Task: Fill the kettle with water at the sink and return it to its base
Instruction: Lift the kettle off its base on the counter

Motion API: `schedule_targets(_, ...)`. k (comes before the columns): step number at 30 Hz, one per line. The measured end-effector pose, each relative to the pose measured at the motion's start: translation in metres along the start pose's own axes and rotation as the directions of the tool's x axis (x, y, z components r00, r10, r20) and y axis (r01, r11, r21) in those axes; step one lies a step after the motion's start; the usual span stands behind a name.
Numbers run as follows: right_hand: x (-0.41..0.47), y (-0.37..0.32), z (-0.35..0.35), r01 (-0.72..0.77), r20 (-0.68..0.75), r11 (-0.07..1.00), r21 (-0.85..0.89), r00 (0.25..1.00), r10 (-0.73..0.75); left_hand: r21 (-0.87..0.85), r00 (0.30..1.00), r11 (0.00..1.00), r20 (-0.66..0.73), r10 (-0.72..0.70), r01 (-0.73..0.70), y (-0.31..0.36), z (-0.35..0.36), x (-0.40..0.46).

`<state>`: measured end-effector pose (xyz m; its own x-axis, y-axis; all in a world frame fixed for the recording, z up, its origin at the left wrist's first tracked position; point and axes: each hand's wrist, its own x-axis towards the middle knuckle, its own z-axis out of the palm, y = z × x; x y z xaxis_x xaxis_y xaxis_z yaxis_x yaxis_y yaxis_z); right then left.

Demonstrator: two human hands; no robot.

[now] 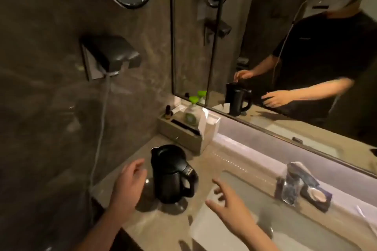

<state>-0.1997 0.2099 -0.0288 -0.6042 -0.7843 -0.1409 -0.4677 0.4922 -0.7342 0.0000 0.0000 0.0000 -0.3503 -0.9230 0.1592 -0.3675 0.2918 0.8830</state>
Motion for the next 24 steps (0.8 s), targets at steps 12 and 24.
schedule_targets(12, 0.065, -0.037, 0.055, 0.018, 0.013, 0.914, 0.405, 1.0, -0.025, 0.25, 0.973, 0.958, 0.213, 0.085, -0.139, 0.005, 0.044, 0.037)
schedule_targets(24, 0.054, -0.063, 0.005, 0.226, -0.266, 0.826, 0.516, 0.959, -0.096, -0.014, 0.937, 0.985, 0.306, 0.167, -0.171, 0.053, 0.054, 0.058)
